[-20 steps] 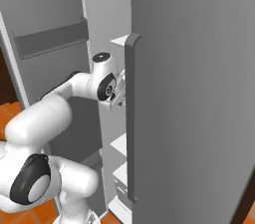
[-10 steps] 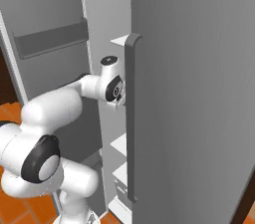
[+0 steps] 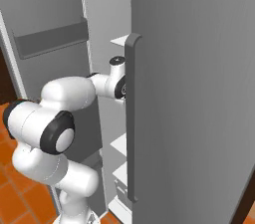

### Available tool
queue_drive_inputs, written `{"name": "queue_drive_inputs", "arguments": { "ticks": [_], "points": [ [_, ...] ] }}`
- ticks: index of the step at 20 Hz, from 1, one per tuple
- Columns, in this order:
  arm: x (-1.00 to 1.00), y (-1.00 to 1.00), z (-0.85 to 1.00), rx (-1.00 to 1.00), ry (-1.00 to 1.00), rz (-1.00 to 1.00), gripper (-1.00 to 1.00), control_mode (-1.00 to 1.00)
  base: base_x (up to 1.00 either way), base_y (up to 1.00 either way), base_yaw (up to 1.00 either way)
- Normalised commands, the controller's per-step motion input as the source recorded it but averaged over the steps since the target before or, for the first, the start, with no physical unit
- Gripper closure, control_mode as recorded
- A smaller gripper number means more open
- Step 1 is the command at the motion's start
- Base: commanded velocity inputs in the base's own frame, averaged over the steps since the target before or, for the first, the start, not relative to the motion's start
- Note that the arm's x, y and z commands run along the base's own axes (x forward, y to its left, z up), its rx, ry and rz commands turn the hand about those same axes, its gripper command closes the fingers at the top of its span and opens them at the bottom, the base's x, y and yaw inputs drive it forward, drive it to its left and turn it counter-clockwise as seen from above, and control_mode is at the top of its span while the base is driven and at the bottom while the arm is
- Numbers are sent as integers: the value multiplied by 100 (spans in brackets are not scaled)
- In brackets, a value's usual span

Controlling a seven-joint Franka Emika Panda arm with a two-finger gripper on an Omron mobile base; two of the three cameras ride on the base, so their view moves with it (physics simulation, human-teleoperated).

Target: Take the meat container that has the shrimp and place it on the second highest rack of the freezer. Then take the vegetable container that has the bell pepper and carrot and place it on the highest rack of the freezer.

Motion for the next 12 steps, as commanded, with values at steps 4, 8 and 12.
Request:
{"name": "queue_drive_inputs", "arguments": {
  "ticks": [4, 8, 12],
  "points": [
    [41, -16, -43, 0, 0, 0, 100, -100, 0, 0, 0],
    [39, -12, -29, 0, 0, 0, 100, -100, 0, 0, 0],
    [46, -5, 0, 0, 0, -2, 100, -100, 0, 0, 0]
  ]
}}
